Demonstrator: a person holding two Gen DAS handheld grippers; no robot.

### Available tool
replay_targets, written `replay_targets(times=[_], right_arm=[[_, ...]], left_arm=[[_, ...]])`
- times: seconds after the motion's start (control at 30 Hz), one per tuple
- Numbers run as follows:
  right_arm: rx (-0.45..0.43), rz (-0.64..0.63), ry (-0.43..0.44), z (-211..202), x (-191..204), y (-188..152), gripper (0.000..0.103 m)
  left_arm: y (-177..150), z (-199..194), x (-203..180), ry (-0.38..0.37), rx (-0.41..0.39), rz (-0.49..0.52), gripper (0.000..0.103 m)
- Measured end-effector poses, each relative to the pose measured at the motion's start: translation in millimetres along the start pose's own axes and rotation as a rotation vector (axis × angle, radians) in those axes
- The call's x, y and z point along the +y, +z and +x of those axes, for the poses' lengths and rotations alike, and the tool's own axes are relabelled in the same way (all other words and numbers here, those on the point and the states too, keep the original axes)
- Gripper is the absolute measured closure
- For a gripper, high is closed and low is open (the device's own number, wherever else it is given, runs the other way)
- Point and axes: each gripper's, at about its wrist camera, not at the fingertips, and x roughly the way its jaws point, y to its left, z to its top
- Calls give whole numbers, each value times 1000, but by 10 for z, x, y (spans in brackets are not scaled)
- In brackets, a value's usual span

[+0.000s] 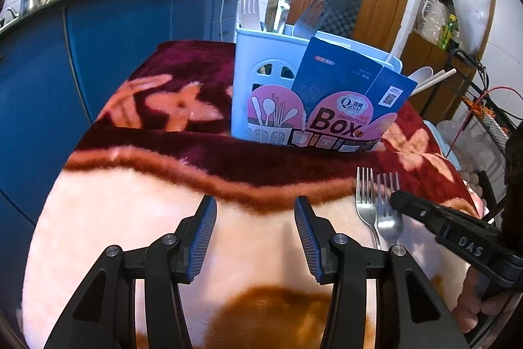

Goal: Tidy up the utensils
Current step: 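Close the right tool on a metal fork, then close the left tool on the remaining metal fork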

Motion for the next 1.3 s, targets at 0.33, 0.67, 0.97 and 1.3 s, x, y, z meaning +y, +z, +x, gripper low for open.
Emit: replay_targets(times=[0.33, 0.67, 0.97, 1.3], right_arm=[[-118, -3, -25, -345, -107, 51, 100], [-186, 9, -75, -613, -323, 67, 100], [-205, 1, -59, -671, -364, 49, 100], [-208, 10, -52, -672, -382, 46, 100]], left_arm=[[99, 84, -250, -104, 49, 54, 52], [244, 354, -640, -162, 124, 194, 52], [283, 616, -768, -276, 177, 243, 53], [259, 706, -864, -334, 182, 245, 82]])
